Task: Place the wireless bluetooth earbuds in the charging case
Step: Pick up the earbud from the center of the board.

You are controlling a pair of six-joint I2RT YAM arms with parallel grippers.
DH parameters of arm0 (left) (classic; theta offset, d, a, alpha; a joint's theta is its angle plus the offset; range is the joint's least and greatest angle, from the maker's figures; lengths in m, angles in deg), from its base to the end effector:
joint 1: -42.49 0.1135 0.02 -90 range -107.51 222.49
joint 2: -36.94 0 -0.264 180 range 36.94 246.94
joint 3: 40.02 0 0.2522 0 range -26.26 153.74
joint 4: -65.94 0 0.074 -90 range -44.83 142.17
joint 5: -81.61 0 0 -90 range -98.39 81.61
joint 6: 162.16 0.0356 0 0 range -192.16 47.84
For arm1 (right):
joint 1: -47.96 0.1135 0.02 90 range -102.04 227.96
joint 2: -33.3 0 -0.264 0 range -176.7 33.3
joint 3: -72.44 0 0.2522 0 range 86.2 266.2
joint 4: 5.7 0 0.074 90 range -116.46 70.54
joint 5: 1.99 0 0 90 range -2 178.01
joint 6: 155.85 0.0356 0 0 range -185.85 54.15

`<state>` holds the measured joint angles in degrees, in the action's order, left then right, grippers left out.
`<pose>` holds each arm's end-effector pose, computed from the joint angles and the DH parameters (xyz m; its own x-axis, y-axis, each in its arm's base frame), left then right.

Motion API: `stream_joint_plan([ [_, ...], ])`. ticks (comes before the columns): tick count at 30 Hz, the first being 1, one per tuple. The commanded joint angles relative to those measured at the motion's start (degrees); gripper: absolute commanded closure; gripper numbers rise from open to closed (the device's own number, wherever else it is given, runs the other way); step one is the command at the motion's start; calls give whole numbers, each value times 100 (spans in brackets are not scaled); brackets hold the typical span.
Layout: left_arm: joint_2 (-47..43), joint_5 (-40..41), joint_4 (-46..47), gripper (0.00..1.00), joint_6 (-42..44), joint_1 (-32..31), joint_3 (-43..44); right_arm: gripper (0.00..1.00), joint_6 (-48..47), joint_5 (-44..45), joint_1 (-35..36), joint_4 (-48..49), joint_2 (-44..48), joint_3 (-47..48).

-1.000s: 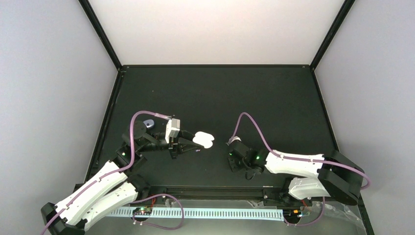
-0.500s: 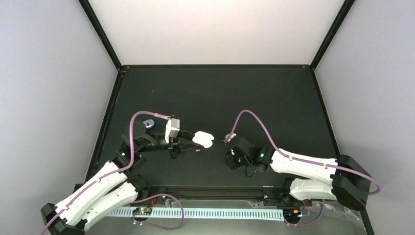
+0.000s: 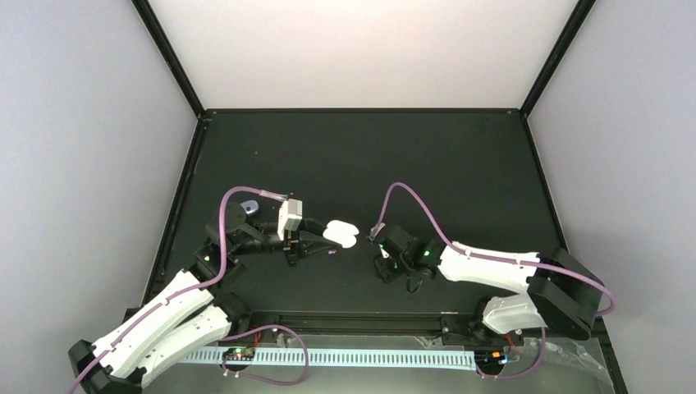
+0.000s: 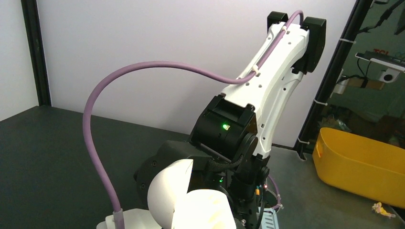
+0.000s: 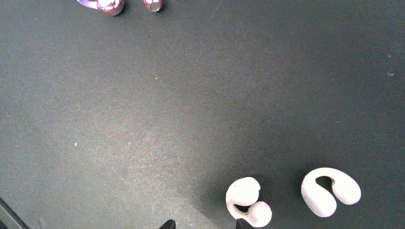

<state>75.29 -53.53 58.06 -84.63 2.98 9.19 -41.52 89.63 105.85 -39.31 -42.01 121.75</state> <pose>0.1071 -0.1210 0.3300 -0.1757 -0.0526 -0.9830 0.9801 0.0845 -0.1797 0.1259 0.1987 0.1638 -0.7635 -0.4419 -0.4710 -0.5757 0.7962 0.1862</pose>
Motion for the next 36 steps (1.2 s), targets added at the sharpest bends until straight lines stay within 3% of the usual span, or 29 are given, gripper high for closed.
stream_joint_plan([
  [1,14,50,-2,98,103,-6,112,68,-216,-198,-73,188,-81,49],
  [30,121,35,26,98,122,-8,130,65,-324,-111,-448,235,-461,-3],
  [36,135,67,9,98,131,-5,130,72,-264,70,-454,192,-384,-6],
])
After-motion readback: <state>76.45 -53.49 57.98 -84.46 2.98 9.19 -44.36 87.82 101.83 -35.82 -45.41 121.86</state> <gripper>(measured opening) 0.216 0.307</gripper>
